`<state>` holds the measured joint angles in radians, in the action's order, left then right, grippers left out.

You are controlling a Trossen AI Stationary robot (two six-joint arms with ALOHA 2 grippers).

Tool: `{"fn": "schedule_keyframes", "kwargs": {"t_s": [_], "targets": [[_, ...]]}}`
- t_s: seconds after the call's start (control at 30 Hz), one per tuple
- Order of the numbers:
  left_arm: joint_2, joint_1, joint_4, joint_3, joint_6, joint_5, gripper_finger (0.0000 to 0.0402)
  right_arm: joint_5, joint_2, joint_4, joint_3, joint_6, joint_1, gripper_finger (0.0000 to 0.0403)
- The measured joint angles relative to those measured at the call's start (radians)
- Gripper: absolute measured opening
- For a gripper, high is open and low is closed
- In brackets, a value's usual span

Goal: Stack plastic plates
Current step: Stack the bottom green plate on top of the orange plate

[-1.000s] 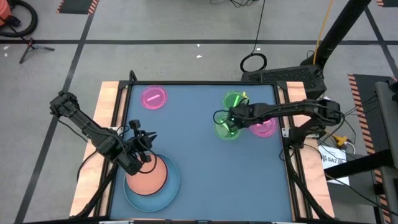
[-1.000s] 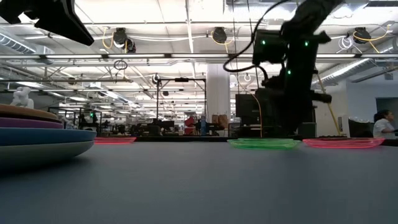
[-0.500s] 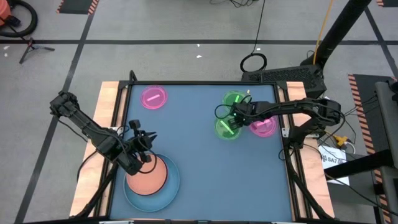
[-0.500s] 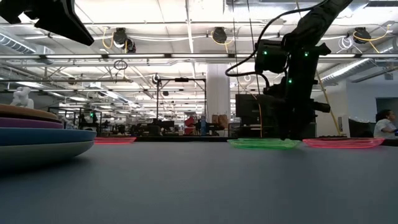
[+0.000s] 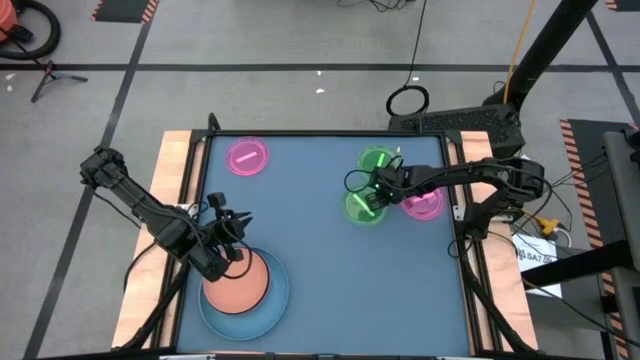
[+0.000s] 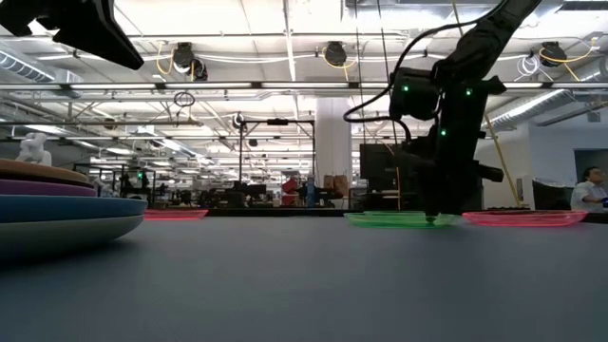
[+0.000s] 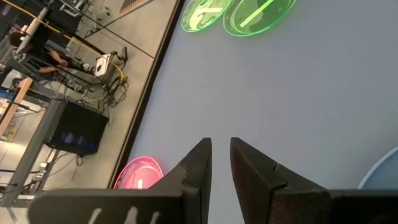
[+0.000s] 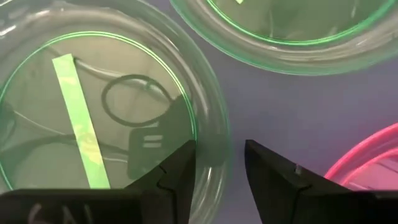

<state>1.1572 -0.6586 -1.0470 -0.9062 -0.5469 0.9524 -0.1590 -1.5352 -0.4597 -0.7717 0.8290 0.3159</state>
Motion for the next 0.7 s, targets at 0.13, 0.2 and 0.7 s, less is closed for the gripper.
{"fn": "schedule_keyframes", "kwargs": {"t_s": [0.13,0.2,0.7], "targets": [[0.0,0.0,0.0,0.0,0.001,0.0,0.0067,0.03,0.0,0.04,0.0,-0.004,-0.003,0.013],[0.0,0.0,0.0,0.0,0.001,0.0,0.0067,0.033,-0.001,0.051,0.0,-0.004,-0.006,0.013],[0.0,0.0,0.0,0.0,0.0,0.0,0.0067,0.031,0.0,0.09,0.0,-0.005,-0.01,0.0012]]}}
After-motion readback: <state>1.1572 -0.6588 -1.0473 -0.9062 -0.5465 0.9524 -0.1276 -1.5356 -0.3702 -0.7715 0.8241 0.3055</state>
